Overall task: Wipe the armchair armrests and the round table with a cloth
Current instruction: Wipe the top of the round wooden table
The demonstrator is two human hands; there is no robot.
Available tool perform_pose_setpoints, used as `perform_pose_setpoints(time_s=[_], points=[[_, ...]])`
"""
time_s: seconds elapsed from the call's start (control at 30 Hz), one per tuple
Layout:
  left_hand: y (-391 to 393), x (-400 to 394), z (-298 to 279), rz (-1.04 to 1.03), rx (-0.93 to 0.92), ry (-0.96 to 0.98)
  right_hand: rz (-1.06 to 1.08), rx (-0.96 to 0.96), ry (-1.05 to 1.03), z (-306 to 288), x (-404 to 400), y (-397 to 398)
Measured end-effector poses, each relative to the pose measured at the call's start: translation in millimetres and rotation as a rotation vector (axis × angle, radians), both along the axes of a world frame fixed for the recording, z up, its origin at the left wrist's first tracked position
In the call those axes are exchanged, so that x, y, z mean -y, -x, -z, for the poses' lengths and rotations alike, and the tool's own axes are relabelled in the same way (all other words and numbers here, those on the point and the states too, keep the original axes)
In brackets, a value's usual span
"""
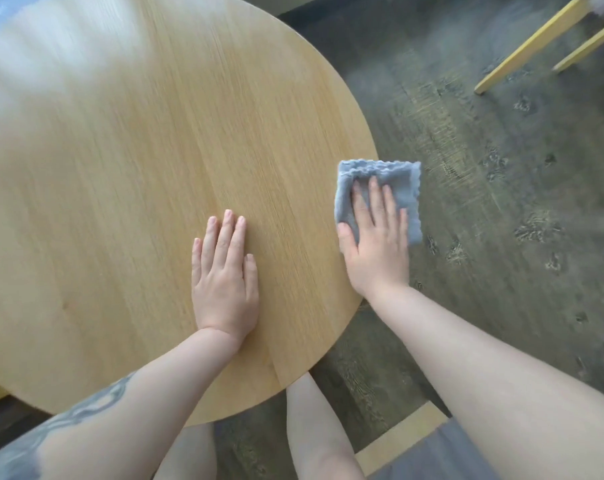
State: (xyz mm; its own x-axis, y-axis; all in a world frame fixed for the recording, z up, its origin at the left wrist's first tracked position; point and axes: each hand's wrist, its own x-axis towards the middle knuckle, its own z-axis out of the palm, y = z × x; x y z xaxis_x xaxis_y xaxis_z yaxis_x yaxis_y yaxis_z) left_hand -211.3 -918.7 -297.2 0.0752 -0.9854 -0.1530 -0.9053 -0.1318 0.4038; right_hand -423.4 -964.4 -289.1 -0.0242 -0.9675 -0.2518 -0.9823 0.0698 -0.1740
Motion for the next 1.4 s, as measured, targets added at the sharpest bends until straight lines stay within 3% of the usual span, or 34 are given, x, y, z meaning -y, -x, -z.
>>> perform_pose_setpoints(time_s=[0.03,0.1,0.2,0.3,0.33,0.43,0.5,0.6,0.67,0.73,0.83,0.87,0.9,0.97,1.07,1.1,1.2,1.23,1.3,1.4], points=[[1,0,0,-0.008,0.014,-0.006,0.107,0.000,0.008,-1,-12,-3],[3,2,0,-0.010,0.038,0.001,0.012,-0.002,0.019,-6,-52,-25],[2,-1,1,-0.017,0.037,0.024,-0.520,0.142,-0.035,-8,-92,-50],[-12,-28,-2,-0.179,0.057,-0.045,-0.895,0.103,-0.023,-1,-52,-30],[-19,-43,-3,-0.205,0.078,-0.088,-0.868,0.064,-0.018,-1,-36,-19],[-29,-93,-6,-0.299,0.108,-0.184,-0.388,0.029,-0.029,-7,-38,2],[-26,-117,-6,-0.427,0.109,-0.236,-0.335,0.031,-0.023,-10,-85,-16],[-14,-133,-3,-0.503,0.131,-0.267,-0.838,0.129,-0.065,-9,-138,-56],[-13,-131,0,-0.504,0.147,-0.263,-1.103,0.123,-0.054,-5,-114,-64],[-14,-129,-1,-0.494,0.156,-0.262,-1.015,0.078,-0.060,0,-89,-53],[-8,-128,-4,-0.528,0.095,-0.294,-0.320,0.012,-0.040,-8,-98,-32],[-3,-126,-4,-0.557,0.087,-0.297,-0.223,-0.014,-0.019,-7,-114,-36],[0,-123,-5,-0.588,0.084,-0.296,-0.245,-0.023,-0.023,-8,-131,-47],[5,-120,-3,-0.636,0.095,-0.261,-0.505,0.021,-0.046,-7,-143,-68],[6,-122,3,-0.643,0.108,-0.199,-0.881,0.035,-0.092,-8,-91,-64],[5,-123,5,-0.632,0.116,-0.198,-0.834,0.011,-0.103,-9,-75,-55],[5,-124,6,-0.613,0.132,-0.226,-0.279,-0.075,-0.080,-7,-79,-29],[5,-124,5,-0.616,0.131,-0.234,-0.191,-0.110,-0.037,-5,-97,-33],[5,-122,4,-0.625,0.107,-0.255,-0.261,-0.081,0.002,-3,-136,-53],[5,-121,4,-0.618,0.122,-0.239,-0.700,0.070,-0.070,-5,-126,-70]])
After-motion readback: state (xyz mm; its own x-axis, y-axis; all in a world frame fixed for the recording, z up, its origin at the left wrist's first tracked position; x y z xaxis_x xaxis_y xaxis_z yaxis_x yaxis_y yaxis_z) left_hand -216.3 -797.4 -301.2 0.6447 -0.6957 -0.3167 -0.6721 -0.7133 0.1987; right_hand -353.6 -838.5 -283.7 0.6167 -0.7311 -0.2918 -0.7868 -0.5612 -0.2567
